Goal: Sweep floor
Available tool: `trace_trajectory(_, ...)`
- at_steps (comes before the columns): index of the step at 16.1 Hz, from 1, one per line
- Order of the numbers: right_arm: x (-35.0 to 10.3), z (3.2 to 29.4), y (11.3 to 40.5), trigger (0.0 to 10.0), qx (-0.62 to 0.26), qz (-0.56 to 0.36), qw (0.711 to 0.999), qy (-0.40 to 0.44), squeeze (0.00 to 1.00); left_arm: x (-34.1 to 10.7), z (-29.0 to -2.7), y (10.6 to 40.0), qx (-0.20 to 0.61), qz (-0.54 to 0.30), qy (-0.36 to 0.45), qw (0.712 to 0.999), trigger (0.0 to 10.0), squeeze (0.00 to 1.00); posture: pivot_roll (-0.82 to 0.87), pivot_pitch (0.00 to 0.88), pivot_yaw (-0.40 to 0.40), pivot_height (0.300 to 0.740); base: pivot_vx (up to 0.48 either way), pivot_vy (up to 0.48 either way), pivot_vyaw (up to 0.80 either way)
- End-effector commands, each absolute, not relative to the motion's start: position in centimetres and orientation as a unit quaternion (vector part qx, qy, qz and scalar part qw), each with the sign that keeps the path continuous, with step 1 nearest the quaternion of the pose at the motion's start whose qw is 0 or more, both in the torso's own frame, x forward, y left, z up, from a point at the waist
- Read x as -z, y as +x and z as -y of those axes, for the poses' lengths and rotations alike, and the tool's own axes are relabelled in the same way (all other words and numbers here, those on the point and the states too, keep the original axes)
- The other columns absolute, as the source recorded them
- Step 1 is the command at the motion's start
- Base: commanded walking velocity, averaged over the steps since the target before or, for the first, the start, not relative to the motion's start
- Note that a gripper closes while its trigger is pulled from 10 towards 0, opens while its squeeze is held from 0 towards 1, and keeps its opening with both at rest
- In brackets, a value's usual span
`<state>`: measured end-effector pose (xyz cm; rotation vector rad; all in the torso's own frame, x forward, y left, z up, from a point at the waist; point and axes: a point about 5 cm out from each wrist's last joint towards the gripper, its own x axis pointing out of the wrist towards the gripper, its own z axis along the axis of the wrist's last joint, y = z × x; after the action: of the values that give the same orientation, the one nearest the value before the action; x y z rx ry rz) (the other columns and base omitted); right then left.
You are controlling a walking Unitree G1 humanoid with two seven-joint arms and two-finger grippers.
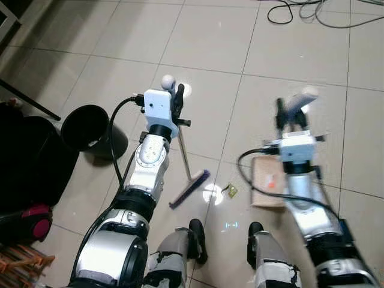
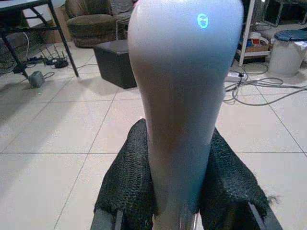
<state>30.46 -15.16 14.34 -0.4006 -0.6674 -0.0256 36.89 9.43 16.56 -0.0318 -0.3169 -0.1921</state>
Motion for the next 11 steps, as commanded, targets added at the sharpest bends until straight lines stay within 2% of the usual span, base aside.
trace_trajectory(1,-13.8,13.6,30.2,10.0,-0.016,0.327,0.925,-0.195,0.0,-14.9,-10.0,36.4,0.081,0.133,-0.018,0.988,10.0,0.0,0.12,0.344,0.226,0.74,0.0,0.0,0.0)
trace_trajectory(7,-13.3,11.3,29.8,10.0,-0.057,0.329,0.92,-0.206,0.0,-13.3,-8.4,35.4,0.15,0.112,0.021,0.982,10.0,0.0,0.1,0.342,0.222,0.74,0.0,0.0,0.0)
trace_trajectory(9,-13.0,10.9,29.9,10.0,-0.054,0.319,0.922,-0.211,0.0,-12.7,-7.6,34.8,0.149,0.099,0.001,0.984,10.0,0.0,0.1,0.338,0.218,0.74,0.0,0.0,0.0)
trace_trajectory(11,-12.8,10.4,29.8,10.0,-0.053,0.313,0.926,-0.206,0.0,-12.8,-6.6,34.8,0.111,0.091,-0.044,0.989,10.0,0.0,0.08,0.331,0.212,0.74,0.0,0.0,0.0)
